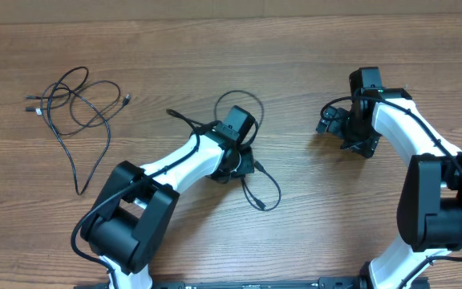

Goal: Untangle cables

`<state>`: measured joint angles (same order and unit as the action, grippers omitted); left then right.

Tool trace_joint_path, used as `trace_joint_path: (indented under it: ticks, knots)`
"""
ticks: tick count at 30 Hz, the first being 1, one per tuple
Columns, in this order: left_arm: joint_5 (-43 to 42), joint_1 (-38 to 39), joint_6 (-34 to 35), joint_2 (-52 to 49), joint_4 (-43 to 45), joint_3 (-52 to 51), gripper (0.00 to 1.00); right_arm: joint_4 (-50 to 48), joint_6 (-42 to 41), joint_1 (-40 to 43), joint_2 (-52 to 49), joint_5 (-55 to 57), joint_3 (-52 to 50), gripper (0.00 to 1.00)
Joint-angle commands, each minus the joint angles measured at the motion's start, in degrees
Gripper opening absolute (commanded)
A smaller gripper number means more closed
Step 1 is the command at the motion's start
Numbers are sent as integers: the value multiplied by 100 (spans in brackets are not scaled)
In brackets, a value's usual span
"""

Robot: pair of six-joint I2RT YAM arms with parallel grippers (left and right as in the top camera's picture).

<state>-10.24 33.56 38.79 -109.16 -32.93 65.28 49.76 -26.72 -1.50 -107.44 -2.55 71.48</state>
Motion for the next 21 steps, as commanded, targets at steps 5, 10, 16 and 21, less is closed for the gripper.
trace_joint_path:
  ticks: [5,10,16,21]
  knots:
    - [22,-352,-990,-260,577,-138,4,-17,22,13,4,55,92,100]
    - [28,-391,-960,-260,592,-138,5,-17,22,13,4,57,92,100]
    - [24,-310,-706,-269,531,-138,6,-17,22,13,4,57,92,100]
    - [9,-184,-570,-291,481,-138,9,-17,22,13,4,57,92,100]
